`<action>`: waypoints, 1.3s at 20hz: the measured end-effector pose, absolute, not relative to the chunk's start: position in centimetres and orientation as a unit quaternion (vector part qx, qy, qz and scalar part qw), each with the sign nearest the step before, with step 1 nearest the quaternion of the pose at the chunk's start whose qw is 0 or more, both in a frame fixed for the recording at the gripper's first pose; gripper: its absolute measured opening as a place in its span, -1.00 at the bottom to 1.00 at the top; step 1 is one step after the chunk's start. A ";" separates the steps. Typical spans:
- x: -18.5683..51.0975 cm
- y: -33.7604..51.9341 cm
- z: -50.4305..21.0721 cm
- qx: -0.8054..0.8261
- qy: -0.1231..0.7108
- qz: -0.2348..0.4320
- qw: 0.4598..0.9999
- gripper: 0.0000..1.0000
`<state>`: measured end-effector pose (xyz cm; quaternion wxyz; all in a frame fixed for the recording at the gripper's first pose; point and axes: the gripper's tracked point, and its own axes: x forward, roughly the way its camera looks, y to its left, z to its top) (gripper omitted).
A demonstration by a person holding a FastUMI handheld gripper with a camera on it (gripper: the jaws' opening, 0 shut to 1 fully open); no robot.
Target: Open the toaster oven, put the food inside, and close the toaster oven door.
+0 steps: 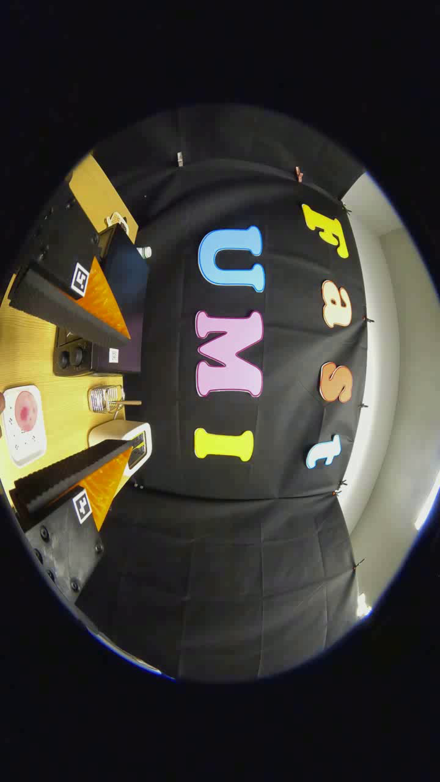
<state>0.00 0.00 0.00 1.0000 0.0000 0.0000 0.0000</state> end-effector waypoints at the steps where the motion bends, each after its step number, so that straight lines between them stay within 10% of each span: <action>1: -0.1 0.0 -0.1 -0.001 0.001 0.000 1.000 0.96; 26: 0.7 4.1 -1.5 0.007 0.030 0.049 0.998 0.96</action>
